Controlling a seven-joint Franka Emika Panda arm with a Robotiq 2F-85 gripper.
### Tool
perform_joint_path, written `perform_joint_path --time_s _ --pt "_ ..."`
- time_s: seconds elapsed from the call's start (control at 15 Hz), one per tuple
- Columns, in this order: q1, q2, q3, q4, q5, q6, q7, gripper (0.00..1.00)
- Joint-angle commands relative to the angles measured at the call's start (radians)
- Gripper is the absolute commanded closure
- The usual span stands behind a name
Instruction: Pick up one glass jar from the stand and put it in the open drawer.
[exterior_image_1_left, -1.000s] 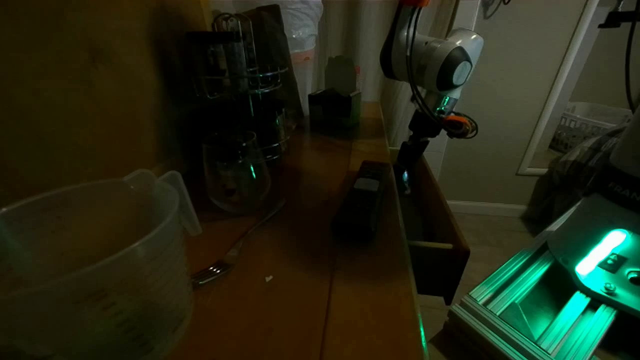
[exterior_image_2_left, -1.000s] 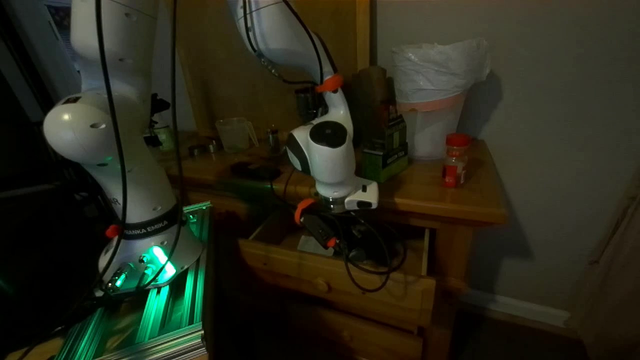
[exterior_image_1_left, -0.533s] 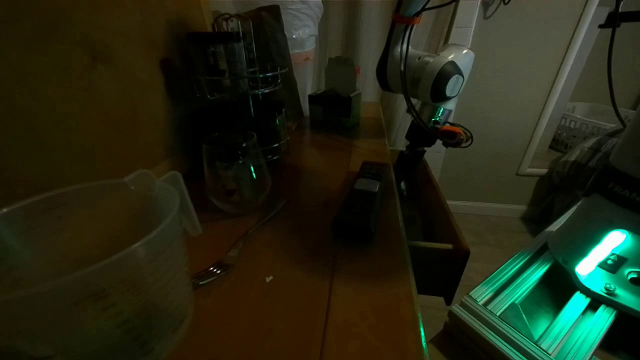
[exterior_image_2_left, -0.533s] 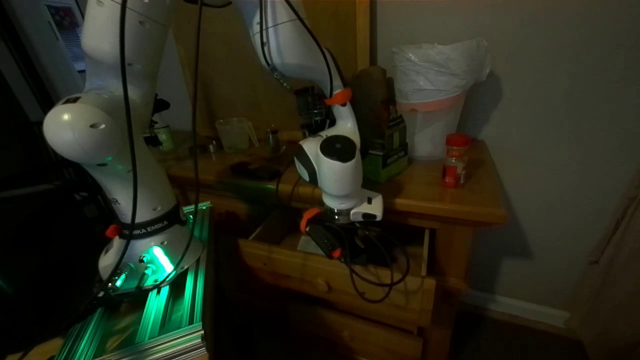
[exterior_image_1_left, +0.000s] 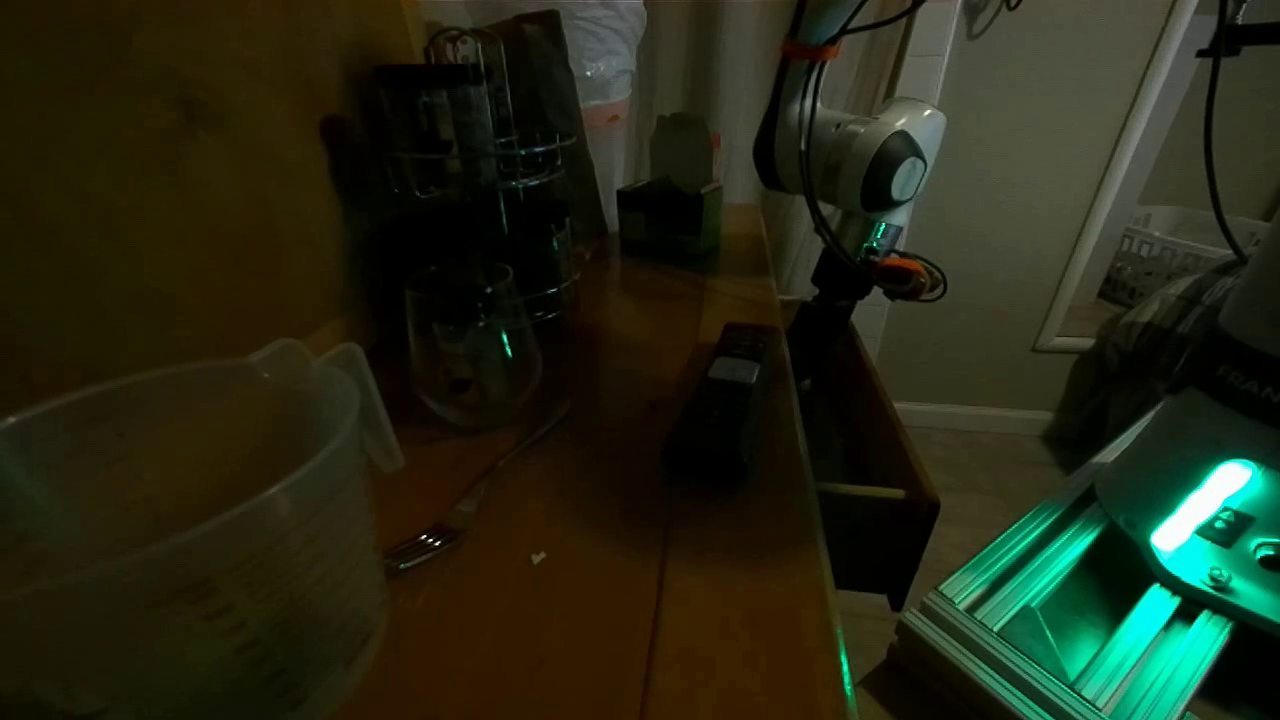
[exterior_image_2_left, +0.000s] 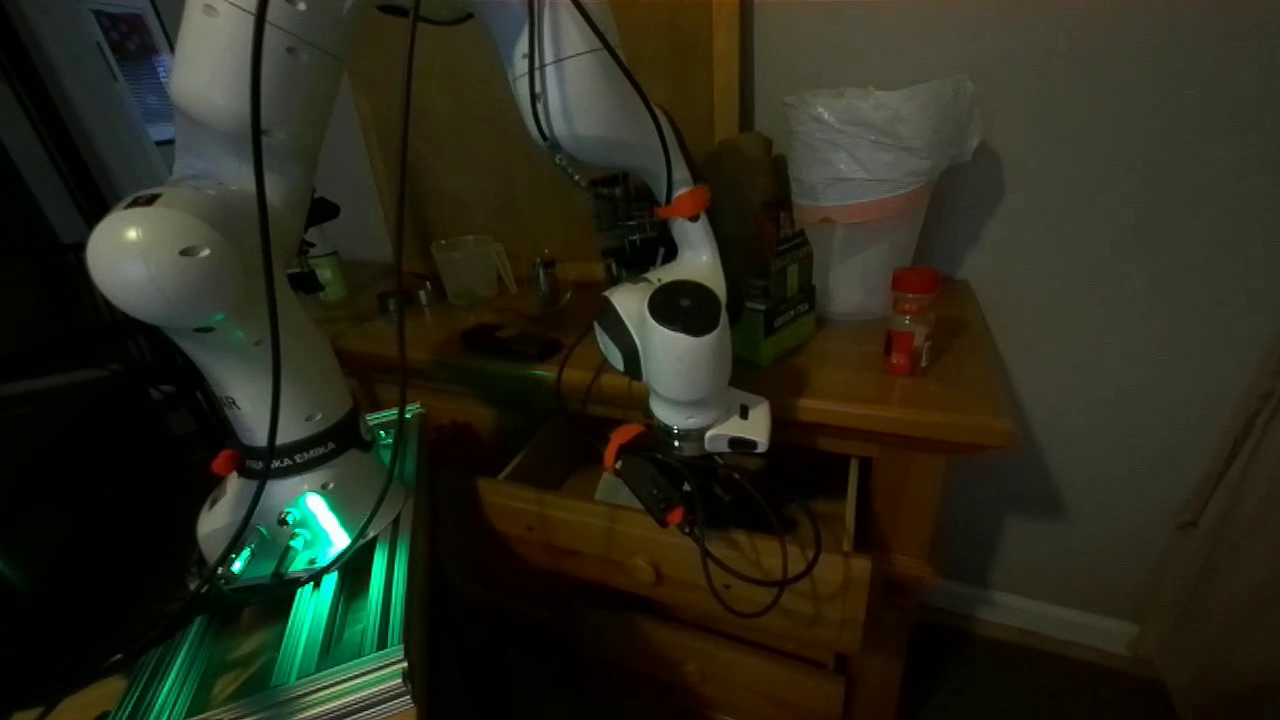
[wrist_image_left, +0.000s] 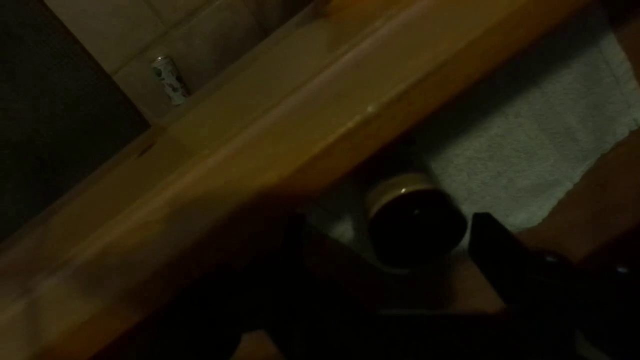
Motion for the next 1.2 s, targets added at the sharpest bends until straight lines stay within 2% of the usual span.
perform_joint_path --time_s 0.0,0.27,0.53,0.8,0.87,1.0,1.07,1.13 --pt "0.004 -0.049 -0.02 -0.026 -0.019 -0.002 0.019 0.0" --pt "0.007 -0.159 -0.03 -0.093 0.016 0.051 -0.029 0.0" --pt "0.019 -0.336 -0.043 -0.209 0.024 0.162 -0.077 0.0" --pt "0.002 -0.56 -0.024 -0.288 0.178 0.234 -0.257 0.0" --pt "0.004 -0.617 -0.03 -0.313 0.195 0.235 -0.268 0.0" --pt "-0.003 -0.73 -0.041 -0.375 0.188 0.205 -0.211 0.0" --pt "0.002 -0.585 -0.035 -0.286 0.161 0.219 -0.209 0.0" --pt "0.001 -0.624 -0.037 -0.305 0.161 0.219 -0.208 0.0"
